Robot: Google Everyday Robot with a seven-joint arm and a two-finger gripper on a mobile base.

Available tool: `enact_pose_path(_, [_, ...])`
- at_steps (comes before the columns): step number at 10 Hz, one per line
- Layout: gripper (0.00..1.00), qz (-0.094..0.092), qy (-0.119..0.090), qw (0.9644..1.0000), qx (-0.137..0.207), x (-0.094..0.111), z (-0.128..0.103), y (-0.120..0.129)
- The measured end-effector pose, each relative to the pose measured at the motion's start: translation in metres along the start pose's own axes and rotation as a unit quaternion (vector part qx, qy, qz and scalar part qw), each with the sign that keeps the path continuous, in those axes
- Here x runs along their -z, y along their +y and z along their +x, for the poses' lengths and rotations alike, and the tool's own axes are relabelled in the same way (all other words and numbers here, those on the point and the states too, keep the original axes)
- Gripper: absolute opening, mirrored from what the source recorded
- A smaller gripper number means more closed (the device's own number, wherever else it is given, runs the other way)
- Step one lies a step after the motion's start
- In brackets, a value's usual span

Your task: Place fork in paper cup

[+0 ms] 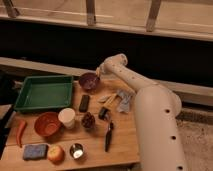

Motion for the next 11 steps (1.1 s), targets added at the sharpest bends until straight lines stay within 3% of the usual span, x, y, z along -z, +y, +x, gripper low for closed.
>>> enact_pose_path(3, [0.21,-0.040,-0.009,0.9991,0.008,-0.002,0.000,0.007])
enact_pose_path(4, [0.17,-0.049,-0.009,0.9987,0.010,-0.003,0.001,0.010])
enact_pose_path(7, [0.17,-0.072,-0.004,0.9973,0.017,-0.008,0.006,0.013])
enact_pose_path(11, [0.17,-0.073,0.002,0.9970,0.025,0.002,0.002,0.026])
